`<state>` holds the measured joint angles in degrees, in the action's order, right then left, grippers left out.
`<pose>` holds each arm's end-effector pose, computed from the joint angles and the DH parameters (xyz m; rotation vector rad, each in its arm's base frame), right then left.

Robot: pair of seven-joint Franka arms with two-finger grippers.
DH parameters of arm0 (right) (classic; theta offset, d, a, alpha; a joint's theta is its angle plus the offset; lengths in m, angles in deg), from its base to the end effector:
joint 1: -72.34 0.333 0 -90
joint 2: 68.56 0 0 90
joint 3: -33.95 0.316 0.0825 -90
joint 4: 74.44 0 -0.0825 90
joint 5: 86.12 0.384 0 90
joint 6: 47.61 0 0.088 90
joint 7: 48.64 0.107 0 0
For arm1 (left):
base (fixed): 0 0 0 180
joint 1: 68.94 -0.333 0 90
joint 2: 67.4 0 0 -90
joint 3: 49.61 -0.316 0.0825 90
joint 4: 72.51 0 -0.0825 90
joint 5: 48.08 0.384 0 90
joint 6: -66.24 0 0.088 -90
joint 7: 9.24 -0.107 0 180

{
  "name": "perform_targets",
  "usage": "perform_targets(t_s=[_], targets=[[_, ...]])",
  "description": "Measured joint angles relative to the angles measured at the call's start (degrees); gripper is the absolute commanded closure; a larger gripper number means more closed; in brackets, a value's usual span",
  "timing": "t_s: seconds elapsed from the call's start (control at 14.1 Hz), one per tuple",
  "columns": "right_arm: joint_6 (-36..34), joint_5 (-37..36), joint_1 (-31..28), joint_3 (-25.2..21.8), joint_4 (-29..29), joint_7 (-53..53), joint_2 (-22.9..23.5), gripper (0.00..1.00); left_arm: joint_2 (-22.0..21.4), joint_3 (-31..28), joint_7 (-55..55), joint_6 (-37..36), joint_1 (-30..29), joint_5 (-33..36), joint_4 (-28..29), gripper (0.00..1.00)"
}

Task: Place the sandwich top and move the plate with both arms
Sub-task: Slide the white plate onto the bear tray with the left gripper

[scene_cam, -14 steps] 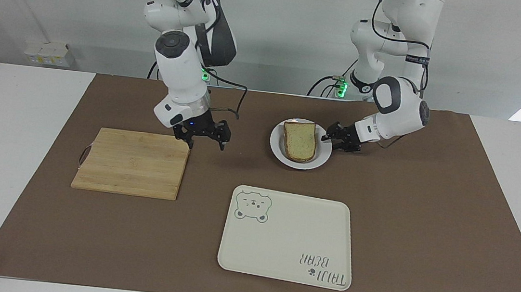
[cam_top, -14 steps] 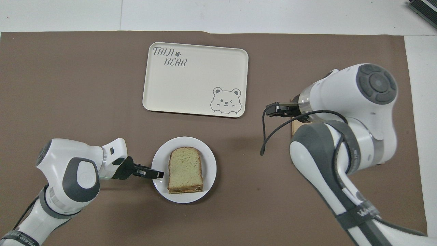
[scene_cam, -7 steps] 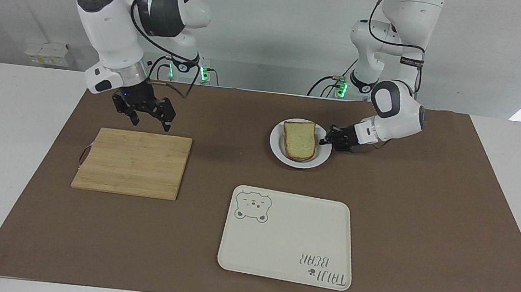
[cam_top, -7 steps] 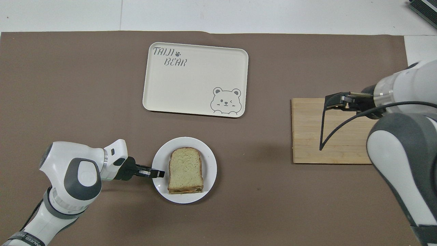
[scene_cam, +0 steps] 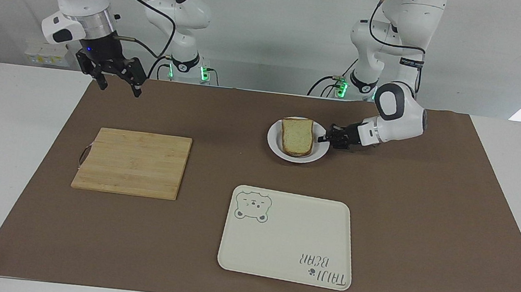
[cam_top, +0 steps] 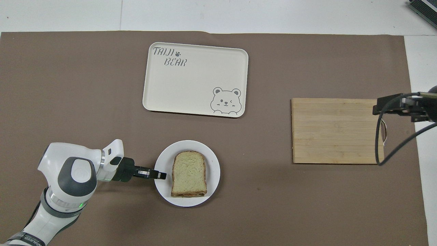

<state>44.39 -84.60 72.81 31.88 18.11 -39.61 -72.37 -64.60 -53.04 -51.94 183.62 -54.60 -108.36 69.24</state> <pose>0.5372 -0.0130 0.6429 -3.0945 0.2881 -0.0853 0.4227 -0.1295 0.2601 2.2553 -0.2139 -0.2291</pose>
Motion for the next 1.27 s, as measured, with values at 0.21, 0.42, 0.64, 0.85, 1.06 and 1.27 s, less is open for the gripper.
perform_targets(t_s=[0.21, 0.42, 0.64, 0.85, 1.06, 1.27], targets=[[-5.3, -2.1, -0.6, -0.6, -5.1, -4.2, -0.1, 0.0, 1.2, -0.1, 0.5, -4.8, -2.8, -0.7, -2.3, 1.0], [-6.7, -2.7, -0.5, -0.5, -5.1, -5.2, -1.2, 0.0, 2.7, -0.2, 1.3, -9.3, -5.4, -1.9, -6.0, 1.0], [-7.0, -2.7, -0.4, -0.2, -3.5, -5.3, -2.3, 0.0, 5.8, -0.2, 4.4, -11.8, -7.0, -2.0, -12.7, 1.0], [-7.0, -2.7, -0.1, -0.2, -1.6, -5.3, -2.4, 0.0, 11.6, -0.3, 5.5, -13.1, -7.5, -2.0, -21.1, 1.0], [-7.0, -2.7, -0.1, -0.2, -1.1, -5.3, -2.4, 0.0, 17.7, -0.1, 8.1, -14.0, -7.5, -2.0, -30.2, 1.0], [-7.1, -2.7, -0.1, -0.2, -1.4, -5.3, -2.2, 0.0, 23.1, 0.4, 11.3, -14.8, -7.5, -2.1, -39.0, 1.0]])
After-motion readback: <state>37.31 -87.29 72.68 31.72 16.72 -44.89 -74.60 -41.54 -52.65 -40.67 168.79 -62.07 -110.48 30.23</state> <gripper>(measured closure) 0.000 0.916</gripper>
